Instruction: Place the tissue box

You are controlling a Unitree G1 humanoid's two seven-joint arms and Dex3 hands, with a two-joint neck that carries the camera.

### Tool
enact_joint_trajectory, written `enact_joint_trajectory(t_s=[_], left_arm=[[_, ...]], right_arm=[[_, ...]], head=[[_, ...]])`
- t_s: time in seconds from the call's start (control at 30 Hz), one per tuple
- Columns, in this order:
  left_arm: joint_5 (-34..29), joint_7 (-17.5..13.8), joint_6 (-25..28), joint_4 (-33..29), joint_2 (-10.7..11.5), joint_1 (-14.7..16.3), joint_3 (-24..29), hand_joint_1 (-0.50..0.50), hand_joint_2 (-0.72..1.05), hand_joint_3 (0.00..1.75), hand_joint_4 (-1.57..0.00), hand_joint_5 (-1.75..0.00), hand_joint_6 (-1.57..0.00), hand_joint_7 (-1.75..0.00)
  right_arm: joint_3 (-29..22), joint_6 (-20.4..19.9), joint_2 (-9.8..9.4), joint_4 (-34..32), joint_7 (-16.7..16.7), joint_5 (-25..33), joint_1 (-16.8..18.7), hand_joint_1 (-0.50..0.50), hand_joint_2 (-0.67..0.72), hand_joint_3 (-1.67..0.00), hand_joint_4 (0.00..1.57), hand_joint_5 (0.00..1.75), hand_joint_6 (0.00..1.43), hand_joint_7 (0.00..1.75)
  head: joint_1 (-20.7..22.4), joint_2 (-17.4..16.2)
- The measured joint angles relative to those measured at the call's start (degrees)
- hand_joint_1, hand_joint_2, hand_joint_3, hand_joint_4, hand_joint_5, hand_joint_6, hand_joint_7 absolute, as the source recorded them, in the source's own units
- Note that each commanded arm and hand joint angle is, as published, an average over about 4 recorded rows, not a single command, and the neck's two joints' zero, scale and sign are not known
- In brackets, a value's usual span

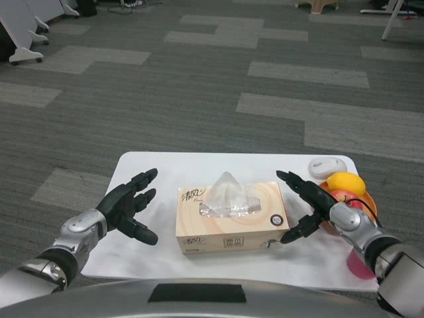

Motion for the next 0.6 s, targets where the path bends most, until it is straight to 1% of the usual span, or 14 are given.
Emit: enact_joint_trajectory(t_s=[0.1, 0.17, 0.27, 0.37, 0.47, 0.53, 0.6], left_arm=[[-0.02, -0.04, -0.34, -2.09, 0.57, 0.55, 2.44, 0.5, 0.03, 0.09, 0.0, 0.0, 0.0, 0.0], [-0.03, -0.04, -0.39, -2.88, 0.9, 0.72, 3.13, 0.5, 0.1, 0.09, 0.0, 0.0, 0.0, 0.0], [-0.03, -0.05, -0.41, -3.63, 1.01, 0.95, 3.76, 0.5, 0.16, 0.09, 0.0, 0.0, 0.0, 0.0], [-0.03, -0.1, -0.41, -4.23, 1.01, 1.2, 4.21, 0.5, 0.23, 0.09, 0.0, 0.0, 0.0, 0.0], [-0.04, -0.13, -0.42, -4.65, 1.01, 1.33, 4.52, 0.5, 0.25, 0.09, 0.0, 0.0, 0.0, 0.0], [-0.04, -0.15, -0.44, -4.83, 1.01, 1.44, 4.71, 0.5, 0.29, 0.09, 0.0, 0.0, 0.0, 0.0], [-0.04, -0.18, -0.47, -5.0, 1.01, 1.61, 5.01, 0.5, 0.34, 0.09, 0.0, 0.0, 0.0, 0.0]], right_arm=[[-1.88, -0.27, -0.57, -1.96, 0.32, -0.19, 1.19, -0.27, -0.27, -0.26, 0.0, 0.05, 0.0, 0.07], [-2.78, -0.41, -0.79, -2.94, 0.49, -0.22, 1.74, -0.3, -0.26, -0.3, 0.0, 0.0, 0.0, 0.07], [-4.27, -0.51, -1.23, -4.73, 0.84, -0.26, 2.78, -0.34, -0.27, -0.32, 0.0, 0.0, 0.0, 0.07], [-5.29, -0.57, -1.75, -6.22, 1.16, -0.26, 3.61, -0.39, -0.18, -0.4, 0.0, 0.0, 0.0, 0.07], [-6.04, -0.58, -2.04, -7.49, 1.6, -0.25, 4.13, -0.42, -0.16, -0.48, 0.0, 0.0, 0.0, 0.07], [-6.45, -0.62, -2.11, -8.34, 2.02, -0.26, 4.39, -0.42, -0.13, -0.48, 0.0, 0.05, 0.0, 0.07], [-6.85, -0.66, -2.24, -9.27, 2.56, -0.26, 4.76, -0.44, -0.07, -0.48, 0.0, 0.1, 0.0, 0.07]], head=[[0.04, 0.08], [-0.02, 0.09], [-0.14, 0.14], [-0.18, 0.22], [-0.27, 0.27], [-0.27, 0.27], [-0.28, 0.27]])
